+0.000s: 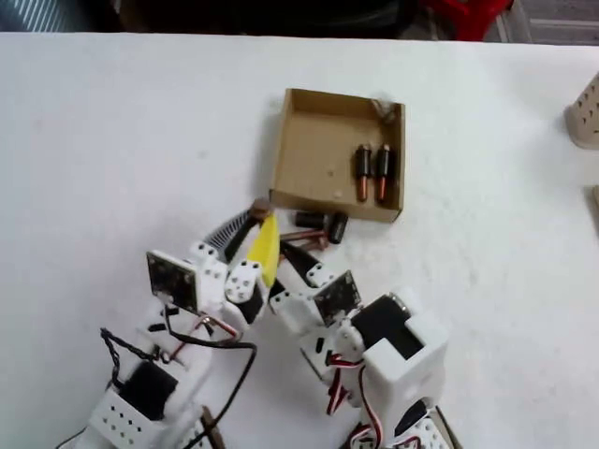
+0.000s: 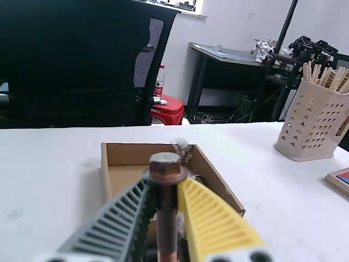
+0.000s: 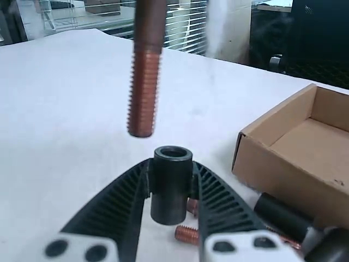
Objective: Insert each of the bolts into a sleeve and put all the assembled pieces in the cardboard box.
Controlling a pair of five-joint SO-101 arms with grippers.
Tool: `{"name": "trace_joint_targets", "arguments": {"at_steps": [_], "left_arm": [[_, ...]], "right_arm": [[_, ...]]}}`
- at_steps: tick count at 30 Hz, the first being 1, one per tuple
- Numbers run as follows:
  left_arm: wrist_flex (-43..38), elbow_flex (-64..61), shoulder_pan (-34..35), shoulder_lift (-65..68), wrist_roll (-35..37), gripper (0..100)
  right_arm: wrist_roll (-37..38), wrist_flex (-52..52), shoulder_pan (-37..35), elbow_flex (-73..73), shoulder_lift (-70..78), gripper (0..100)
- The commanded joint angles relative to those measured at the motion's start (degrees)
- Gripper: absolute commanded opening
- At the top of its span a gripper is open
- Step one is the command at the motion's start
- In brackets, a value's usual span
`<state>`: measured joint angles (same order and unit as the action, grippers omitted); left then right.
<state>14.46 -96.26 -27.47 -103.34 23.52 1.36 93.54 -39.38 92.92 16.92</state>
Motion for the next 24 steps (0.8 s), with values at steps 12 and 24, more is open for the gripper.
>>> {"name": "trace_joint_targets", "arguments": {"at_steps": [12,24], "left_arm": [[-5.8,-0.8,4.4,-1.0,0.1,2],[-14.6,2.8,4.7,11.5,0.0,2]], "right_arm": [[0.2,1.6,-0.6,0.4,-0.3,1.7],[0.2,1.6,-0.6,0.4,-0.3,1.7]]}}
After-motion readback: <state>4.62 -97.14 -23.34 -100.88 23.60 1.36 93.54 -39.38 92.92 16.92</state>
